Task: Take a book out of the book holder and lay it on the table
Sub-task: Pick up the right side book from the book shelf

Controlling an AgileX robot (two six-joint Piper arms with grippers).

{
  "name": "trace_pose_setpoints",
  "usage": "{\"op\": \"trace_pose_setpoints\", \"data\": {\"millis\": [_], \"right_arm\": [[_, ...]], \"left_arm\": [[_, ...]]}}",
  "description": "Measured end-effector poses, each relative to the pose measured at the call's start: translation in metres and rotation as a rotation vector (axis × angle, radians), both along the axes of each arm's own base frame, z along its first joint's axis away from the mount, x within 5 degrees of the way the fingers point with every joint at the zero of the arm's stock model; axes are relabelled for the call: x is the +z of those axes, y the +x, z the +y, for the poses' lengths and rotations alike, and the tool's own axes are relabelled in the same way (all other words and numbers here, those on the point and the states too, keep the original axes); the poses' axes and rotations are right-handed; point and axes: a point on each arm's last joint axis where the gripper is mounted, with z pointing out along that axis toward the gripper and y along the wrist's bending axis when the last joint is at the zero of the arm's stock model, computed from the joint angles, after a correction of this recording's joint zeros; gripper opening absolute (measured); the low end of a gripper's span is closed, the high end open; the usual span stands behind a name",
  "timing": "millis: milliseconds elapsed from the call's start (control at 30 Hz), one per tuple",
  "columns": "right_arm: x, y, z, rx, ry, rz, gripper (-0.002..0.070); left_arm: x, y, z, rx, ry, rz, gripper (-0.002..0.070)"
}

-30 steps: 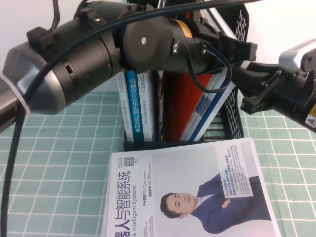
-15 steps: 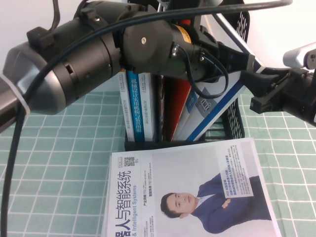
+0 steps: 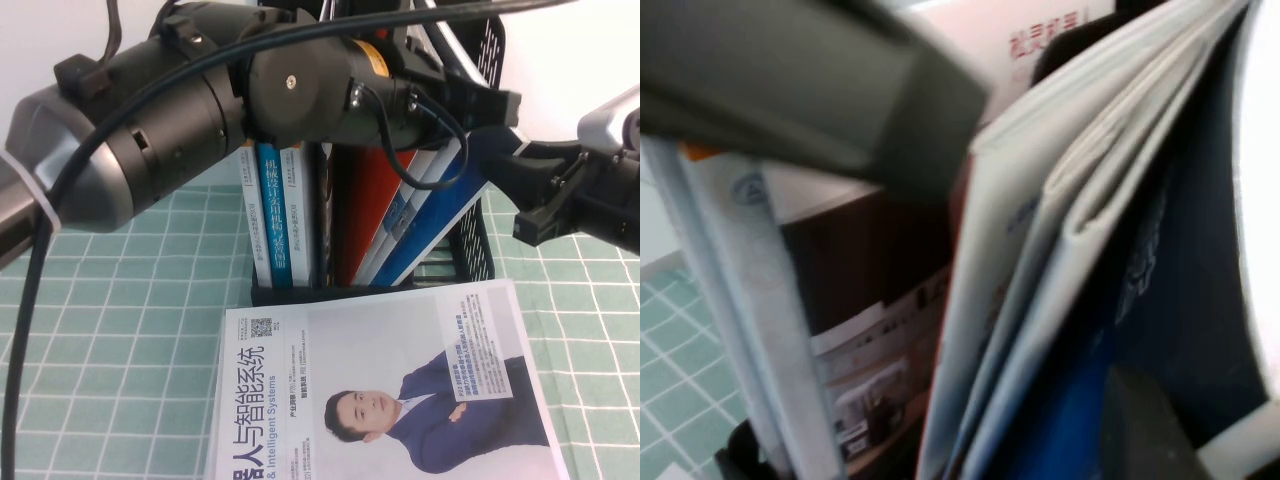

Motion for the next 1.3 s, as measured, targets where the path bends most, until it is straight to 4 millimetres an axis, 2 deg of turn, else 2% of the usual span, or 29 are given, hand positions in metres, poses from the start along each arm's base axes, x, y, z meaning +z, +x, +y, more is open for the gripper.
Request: {"op": "trace_pose_setpoints", "data": {"millis": [200, 467, 733, 867, 1067, 1300], "right_arm": [[0.002, -0.001, -0.001, 0.008, -0.015, -0.007, 0.0203], [0.003, 0.001, -0.001, -0.028, 0.022, -0.034, 0.0203], [0.006, 0.006, 0.021, 0.018, 0.062, -0.06, 0.0185], [0.007, 0.005, 0.025, 0.027, 0.065, -0.062, 0.0182], [0.006, 0.006, 0.024, 0.014, 0.068, -0.055, 0.0181], [0.006, 0.007, 0.022, -0.012, 0.081, -0.043, 0.0174]], "left_arm": [[0.003, 0.002, -0.002, 0.01, -0.055, -0.018, -0.0003], [-0.006, 0.006, -0.007, 0.007, -0.061, 0.019, -0.0003], [-0.008, 0.004, -0.008, -0.01, -0.054, 0.039, -0.0003], [-0.009, 0.003, -0.009, -0.031, -0.044, 0.043, -0.0003], [-0.013, 0.005, -0.01, -0.035, -0.01, 0.034, -0.0003], [-0.022, 0.01, -0.001, 0.025, 0.127, 0.031, -0.0003]]}}
